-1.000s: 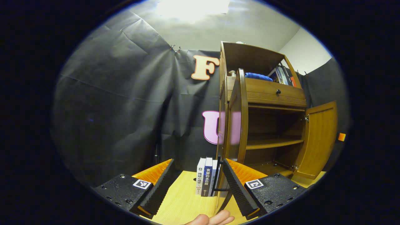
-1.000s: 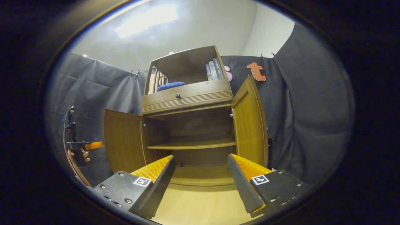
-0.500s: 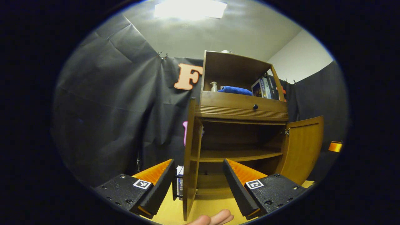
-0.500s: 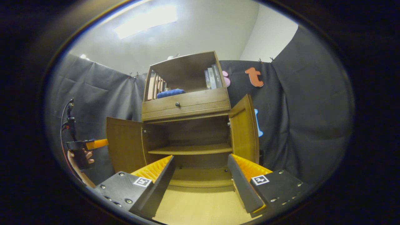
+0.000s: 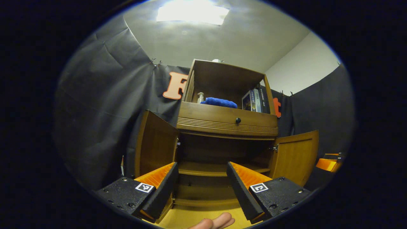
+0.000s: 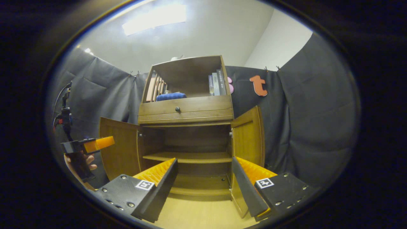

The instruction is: Open the right door of the double-door shoe cabinet with the right hand, and open the left door with the left hand.

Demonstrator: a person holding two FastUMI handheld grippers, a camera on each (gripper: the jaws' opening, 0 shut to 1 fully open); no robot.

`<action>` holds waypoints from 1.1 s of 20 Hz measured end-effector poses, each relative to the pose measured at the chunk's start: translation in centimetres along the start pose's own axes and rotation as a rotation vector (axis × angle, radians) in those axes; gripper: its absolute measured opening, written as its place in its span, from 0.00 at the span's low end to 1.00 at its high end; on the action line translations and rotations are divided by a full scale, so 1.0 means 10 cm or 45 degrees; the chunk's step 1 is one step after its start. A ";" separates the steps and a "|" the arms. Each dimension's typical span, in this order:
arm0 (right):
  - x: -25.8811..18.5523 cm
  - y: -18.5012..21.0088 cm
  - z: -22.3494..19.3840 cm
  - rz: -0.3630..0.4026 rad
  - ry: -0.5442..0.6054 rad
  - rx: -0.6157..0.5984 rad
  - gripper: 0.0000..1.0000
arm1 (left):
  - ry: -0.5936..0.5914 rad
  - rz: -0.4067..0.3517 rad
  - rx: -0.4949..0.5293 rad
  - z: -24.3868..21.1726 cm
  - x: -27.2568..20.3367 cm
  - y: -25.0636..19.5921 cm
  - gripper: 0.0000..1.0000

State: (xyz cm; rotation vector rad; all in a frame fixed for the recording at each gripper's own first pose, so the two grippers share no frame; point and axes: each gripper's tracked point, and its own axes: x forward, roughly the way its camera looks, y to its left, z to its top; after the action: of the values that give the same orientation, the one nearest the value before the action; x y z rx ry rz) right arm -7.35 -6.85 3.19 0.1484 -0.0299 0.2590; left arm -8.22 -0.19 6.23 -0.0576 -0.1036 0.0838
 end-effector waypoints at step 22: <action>1.02 0.11 -0.90 -0.073 0.135 0.018 1.00 | 0.276 0.014 0.114 -1.35 1.08 -0.61 0.90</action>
State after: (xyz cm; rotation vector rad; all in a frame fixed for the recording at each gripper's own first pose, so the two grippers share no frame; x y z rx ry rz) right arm 2.29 -1.84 -5.04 0.1490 0.0811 0.2092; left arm 4.43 -6.01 -5.72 0.0223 0.1171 0.0927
